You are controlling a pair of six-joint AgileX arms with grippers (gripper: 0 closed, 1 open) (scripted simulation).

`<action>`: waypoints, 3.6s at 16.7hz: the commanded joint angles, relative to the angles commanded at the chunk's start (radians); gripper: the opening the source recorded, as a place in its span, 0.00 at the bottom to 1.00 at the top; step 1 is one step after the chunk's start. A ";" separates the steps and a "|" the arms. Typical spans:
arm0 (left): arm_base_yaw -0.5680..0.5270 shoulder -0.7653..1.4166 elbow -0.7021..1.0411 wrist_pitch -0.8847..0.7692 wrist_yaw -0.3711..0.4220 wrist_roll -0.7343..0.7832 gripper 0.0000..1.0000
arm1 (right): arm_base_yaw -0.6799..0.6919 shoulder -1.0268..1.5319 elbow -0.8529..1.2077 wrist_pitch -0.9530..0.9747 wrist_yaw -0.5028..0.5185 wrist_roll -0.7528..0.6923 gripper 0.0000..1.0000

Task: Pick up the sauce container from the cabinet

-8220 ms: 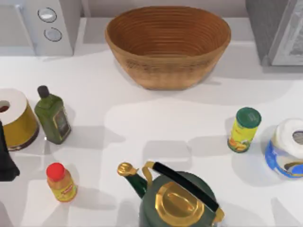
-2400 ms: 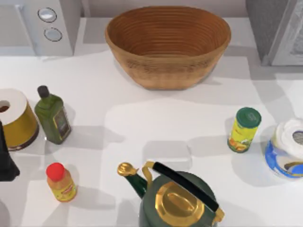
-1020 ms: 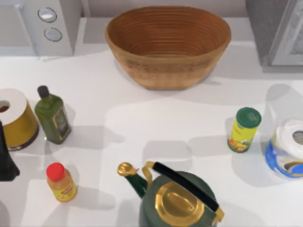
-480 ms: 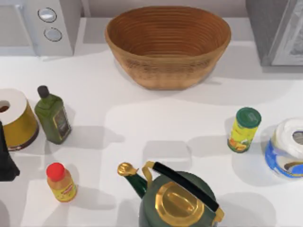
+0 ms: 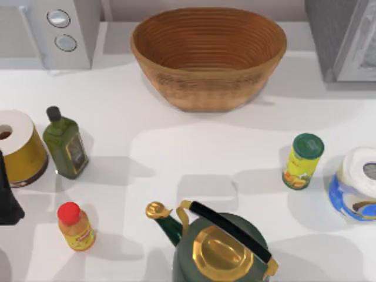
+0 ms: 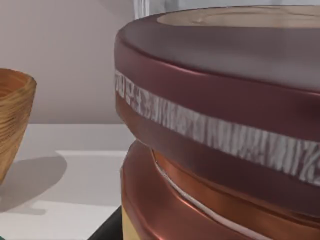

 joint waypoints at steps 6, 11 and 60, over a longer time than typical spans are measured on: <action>0.000 0.000 0.000 0.000 0.000 0.000 1.00 | 0.022 0.110 0.059 0.121 0.001 -0.015 0.00; 0.000 0.000 0.000 0.000 0.000 0.000 1.00 | 0.072 0.361 0.152 0.384 -0.001 -0.028 0.00; 0.000 0.000 0.000 0.000 0.000 0.000 1.00 | 0.545 2.045 0.406 1.649 -0.191 0.014 0.00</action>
